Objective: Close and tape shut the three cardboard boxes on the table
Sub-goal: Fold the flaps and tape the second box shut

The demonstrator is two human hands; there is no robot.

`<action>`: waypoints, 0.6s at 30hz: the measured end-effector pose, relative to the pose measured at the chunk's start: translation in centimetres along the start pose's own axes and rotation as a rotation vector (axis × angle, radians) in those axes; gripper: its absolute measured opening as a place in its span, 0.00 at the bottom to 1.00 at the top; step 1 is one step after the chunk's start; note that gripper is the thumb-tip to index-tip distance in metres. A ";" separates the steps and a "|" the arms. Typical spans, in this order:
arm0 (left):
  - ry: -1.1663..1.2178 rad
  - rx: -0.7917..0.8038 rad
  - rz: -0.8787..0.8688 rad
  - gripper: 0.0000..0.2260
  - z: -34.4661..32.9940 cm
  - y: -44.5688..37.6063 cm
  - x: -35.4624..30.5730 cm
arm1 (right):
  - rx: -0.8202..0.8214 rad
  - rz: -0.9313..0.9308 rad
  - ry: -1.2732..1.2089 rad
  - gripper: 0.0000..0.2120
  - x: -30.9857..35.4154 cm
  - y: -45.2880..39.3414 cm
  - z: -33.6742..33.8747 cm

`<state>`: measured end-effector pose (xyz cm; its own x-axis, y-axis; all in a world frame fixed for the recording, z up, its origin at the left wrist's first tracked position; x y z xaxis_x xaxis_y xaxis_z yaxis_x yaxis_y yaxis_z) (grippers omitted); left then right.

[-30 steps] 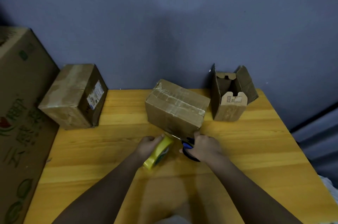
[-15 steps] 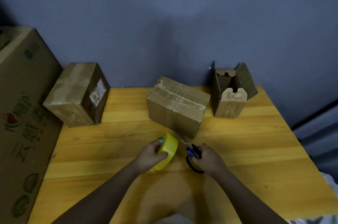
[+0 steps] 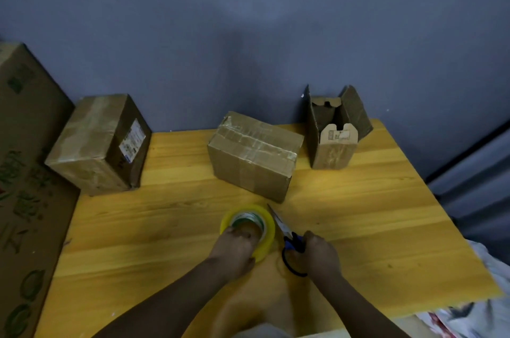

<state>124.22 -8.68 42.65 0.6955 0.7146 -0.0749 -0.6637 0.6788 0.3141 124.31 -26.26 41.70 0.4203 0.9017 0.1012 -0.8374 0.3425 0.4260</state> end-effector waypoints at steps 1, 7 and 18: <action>-0.009 0.008 0.006 0.21 -0.2 0.2 -0.2 | -0.010 0.000 0.000 0.14 0.2 0.1 -0.2; 0.002 0.040 0.057 0.20 -2.6 1.5 -0.2 | 0.037 -0.009 0.007 0.16 0.8 0.5 -2.1; -0.016 0.021 -0.009 0.23 -4.6 4.3 0.7 | 0.116 0.064 0.006 0.25 3.1 2.0 -4.3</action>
<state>120.59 -4.50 39.54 0.7058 0.7056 -0.0630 -0.6515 0.6814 0.3335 122.47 -21.63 39.00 0.3650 0.9224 0.1266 -0.8162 0.2516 0.5201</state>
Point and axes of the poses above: each hand's wrist, its own y-axis away from the middle knuckle, its own z-axis out of the back of the hand, x = y × z, the point moved 6 cm from there along -y, towards the middle knuckle, and after that the axes turned 15 degrees about -z, right-handed, at the moved point
